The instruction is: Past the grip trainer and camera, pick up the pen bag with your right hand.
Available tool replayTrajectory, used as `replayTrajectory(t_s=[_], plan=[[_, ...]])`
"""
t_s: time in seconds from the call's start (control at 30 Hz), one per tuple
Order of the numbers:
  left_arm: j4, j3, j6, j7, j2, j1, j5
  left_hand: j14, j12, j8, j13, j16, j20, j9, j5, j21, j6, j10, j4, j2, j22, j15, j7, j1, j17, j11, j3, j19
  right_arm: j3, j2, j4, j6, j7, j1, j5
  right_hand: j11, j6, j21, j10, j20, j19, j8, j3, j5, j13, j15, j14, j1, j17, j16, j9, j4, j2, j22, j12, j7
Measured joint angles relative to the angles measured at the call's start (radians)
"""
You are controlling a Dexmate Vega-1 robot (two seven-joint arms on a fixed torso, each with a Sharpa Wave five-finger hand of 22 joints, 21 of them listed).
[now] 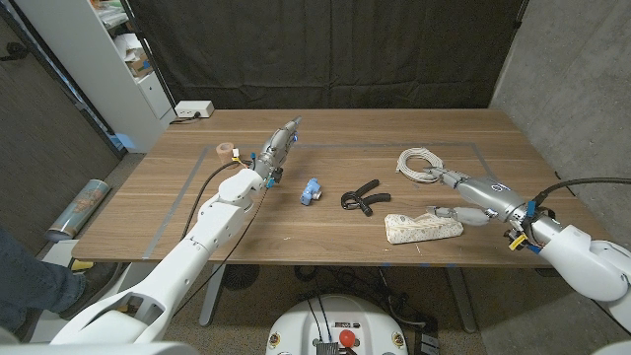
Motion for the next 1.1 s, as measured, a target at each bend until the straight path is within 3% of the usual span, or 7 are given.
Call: replayTrajectory(t_s=[0.4,0.83,0.93,1.1], plan=[[0.009,0.002,0.0,-0.004,-0.004,-0.003,0.001,0.0,0.0,0.0,0.0,0.0,0.0,0.0,0.0,0.0,0.0,0.0,0.0,0.0,0.0,0.0,0.0,0.0,0.0,0.0,0.0,0.0,0.001,-0.002,-0.017,-0.02,0.011,-0.015,-0.03,0.0,0.011,-0.01,-0.011,0.02,-0.031,0.008,0.01,-0.004,0.0,0.016,-0.016,0.028,0.0,-0.004,0.0,0.002,-0.007,0.0,0.0,-0.021],[0.018,0.0,0.002,-0.005,-0.006,-0.005,0.001,0.0,0.0,0.0,0.0,0.0,0.0,0.0,0.0,0.0,0.0,0.0,0.0,0.0,0.0,0.0,0.0,0.0,0.0,0.0,0.0,0.0,-0.012,-0.015,-0.028,-0.052,0.027,-0.018,-0.061,-0.005,0.028,-0.017,0.003,0.054,-0.1,0.014,0.015,-0.015,0.0,0.024,-0.024,0.055,0.0,-0.004,0.0,0.007,-0.023,0.0,0.008,-0.038],[0.018,0.0,0.004,-0.006,-0.006,-0.006,0.002,0.0,0.0,0.0,0.0,0.0,0.0,0.0,0.0,0.0,0.0,0.0,0.0,0.0,0.0,0.0,0.0,0.0,0.0,0.0,0.0,0.0,-0.014,-0.018,-0.031,-0.058,0.029,-0.02,-0.066,-0.009,0.041,-0.017,0.007,0.074,-0.121,0.015,0.018,-0.019,0.0,0.048,-0.049,0.069,0.0,-0.011,0.0,0.01,-0.026,0.0,0.015,-0.051],[0.018,0.0,0.005,-0.006,-0.006,-0.006,0.003,0.0,0.0,0.0,0.0,0.0,0.0,0.0,0.0,0.0,0.004,0.0,0.0,0.0,0.0,0.0,-0.004,0.0,0.005,0.0,0.0,0.0,-0.016,-0.025,-0.039,-0.072,0.035,-0.027,-0.08,-0.011,0.059,-0.017,0.008,0.119,-0.146,0.021,0.022,-0.023,0.0,0.057,-0.072,0.08,0.0,-0.011,0.0,0.014,-0.038,0.0,0.016,-0.062]])
